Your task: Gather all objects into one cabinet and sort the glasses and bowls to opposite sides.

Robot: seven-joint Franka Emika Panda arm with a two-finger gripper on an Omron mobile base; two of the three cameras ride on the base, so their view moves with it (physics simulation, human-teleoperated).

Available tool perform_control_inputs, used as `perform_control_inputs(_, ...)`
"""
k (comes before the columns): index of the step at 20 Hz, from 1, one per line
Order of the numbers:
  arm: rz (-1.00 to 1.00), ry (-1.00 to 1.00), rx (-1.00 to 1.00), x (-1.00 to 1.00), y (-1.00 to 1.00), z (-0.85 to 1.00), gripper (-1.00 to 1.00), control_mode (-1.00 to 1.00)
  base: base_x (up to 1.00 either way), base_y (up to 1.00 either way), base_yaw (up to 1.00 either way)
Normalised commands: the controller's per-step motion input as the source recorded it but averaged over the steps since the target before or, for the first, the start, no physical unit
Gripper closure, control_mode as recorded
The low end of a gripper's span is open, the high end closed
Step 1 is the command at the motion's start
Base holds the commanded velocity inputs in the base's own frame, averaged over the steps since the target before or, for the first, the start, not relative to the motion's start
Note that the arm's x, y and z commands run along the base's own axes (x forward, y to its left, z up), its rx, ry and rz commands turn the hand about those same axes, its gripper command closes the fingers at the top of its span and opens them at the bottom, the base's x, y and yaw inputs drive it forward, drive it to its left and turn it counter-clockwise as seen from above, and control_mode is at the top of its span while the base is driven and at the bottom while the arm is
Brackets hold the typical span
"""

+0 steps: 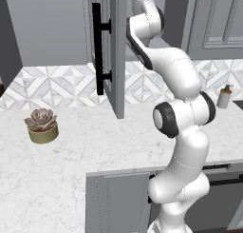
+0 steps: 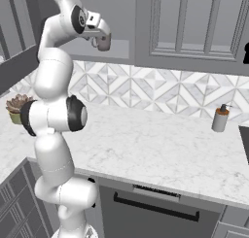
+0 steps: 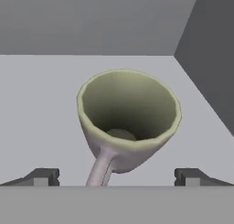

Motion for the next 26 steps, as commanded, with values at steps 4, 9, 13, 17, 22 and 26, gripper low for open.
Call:
perform_control_inputs(4, -0.06, 0.00, 0.00, 0.24, 0.01, 0.00, -1.00, -1.00, 0.00, 0.00, 0.00)
perform_control_inputs(9, -0.08, 0.00, 0.00, 0.16, 0.10, 0.00, -1.00, -1.00, 0.00, 0.00, 0.00)
perform_control_inputs(13, -0.09, 0.00, 0.00, 0.10, 0.15, 0.00, -1.00, -1.00, 0.00, 0.00, 0.00)
perform_control_inputs(17, -0.05, 0.00, 0.00, 0.04, 0.06, 0.00, -1.00, -1.00, 0.00, 0.00, 0.00)
perform_control_inputs(22, 0.00, 0.00, 0.00, 0.00, 0.00, 0.00, -1.00, -1.00, 0.00, 0.00, 0.00)
perform_control_inputs(26, 0.00, 0.00, 0.00, 0.00, 0.00, 0.00, -1.00, -1.00, 0.00, 0.00, 0.00)
